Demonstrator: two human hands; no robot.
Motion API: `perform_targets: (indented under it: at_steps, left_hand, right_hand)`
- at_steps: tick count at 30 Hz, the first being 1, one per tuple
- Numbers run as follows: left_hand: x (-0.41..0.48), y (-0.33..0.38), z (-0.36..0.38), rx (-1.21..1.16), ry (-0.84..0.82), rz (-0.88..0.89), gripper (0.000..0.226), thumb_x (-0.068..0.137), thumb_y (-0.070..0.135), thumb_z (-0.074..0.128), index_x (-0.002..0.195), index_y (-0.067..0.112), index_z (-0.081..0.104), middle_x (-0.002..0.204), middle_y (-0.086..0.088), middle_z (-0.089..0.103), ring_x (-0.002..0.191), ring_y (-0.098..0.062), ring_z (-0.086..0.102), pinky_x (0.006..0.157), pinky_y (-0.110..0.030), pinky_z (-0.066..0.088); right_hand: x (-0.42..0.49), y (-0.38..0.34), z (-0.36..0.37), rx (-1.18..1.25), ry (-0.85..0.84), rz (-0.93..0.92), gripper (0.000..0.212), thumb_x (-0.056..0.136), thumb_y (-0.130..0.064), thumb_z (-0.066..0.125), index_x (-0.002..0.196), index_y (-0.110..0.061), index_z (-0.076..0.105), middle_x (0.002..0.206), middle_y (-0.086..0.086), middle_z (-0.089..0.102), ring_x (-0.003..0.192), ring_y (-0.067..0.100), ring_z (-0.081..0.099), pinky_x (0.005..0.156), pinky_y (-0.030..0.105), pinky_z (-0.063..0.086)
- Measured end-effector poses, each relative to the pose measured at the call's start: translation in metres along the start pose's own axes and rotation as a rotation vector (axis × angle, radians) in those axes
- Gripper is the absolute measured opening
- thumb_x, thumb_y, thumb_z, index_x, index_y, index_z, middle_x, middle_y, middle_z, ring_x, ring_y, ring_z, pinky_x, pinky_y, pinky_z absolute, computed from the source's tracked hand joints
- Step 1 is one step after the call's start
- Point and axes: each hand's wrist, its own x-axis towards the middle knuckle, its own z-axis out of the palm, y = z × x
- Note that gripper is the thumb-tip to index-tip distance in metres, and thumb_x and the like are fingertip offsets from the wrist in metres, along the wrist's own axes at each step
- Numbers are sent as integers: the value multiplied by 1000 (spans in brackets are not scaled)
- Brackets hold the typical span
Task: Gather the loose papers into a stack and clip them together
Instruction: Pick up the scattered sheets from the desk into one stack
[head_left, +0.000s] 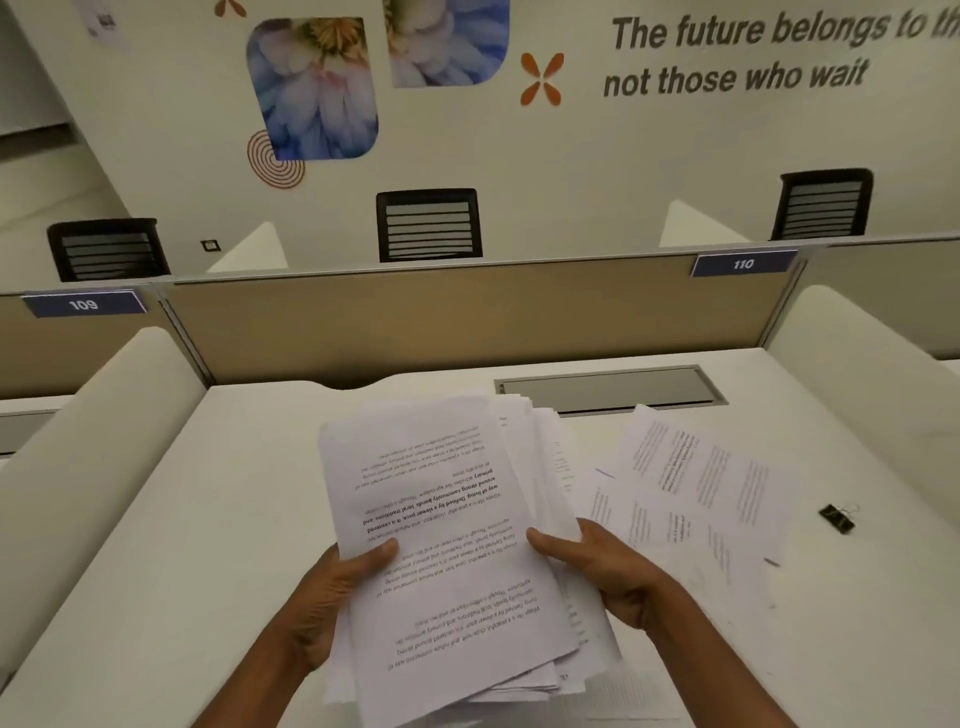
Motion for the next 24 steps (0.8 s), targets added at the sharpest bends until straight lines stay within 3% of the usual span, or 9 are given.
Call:
perform_targets:
  at_steps: [6,12,16,19,24]
  left_hand:
    - [-7,-26,37,-65,11,14,46,93,6,66,138,13,60,134,-20,69,121,-46,65,106,-68,44]
    - [-11,-38,22,-5,-3,-144,49,85,10,77,133,10,67,134,-17,69,123,-37,66,115,-55,41]
    - [-3,-42,9,-129,-105,-269,51,84,3,75,134,4,65,138,-25,64,130,-46,59,115,-64,36]
    - [4,-41,2,-58,-146,-297,44,87,-2,69,132,3,67,133,-24,68,125,-46,63,114,-62,39]
    - [13,-42,-4,61,-162,-289,56,75,-7,78,129,5,67,128,-23,71,115,-45,69,110,-60,45]
  right_hand:
    - [-13,15,2,39,-11,-18,43,91,-19,75,131,-10,66,122,11,76,111,33,74,102,54,56]
    - [-25,25,6,112,-84,-3,37,92,-9,71,129,-8,68,125,17,74,114,38,71,97,51,59]
    - [-18,28,17,70,-66,43,39,90,-9,74,129,-12,69,125,12,75,114,33,72,97,45,60]
    - [-11,31,26,1,-41,81,48,87,-10,78,133,-12,66,127,10,74,117,33,71,102,50,56]
    - [-5,42,33,-15,14,116,48,87,-11,77,133,-13,66,130,11,73,119,35,69,104,54,54]
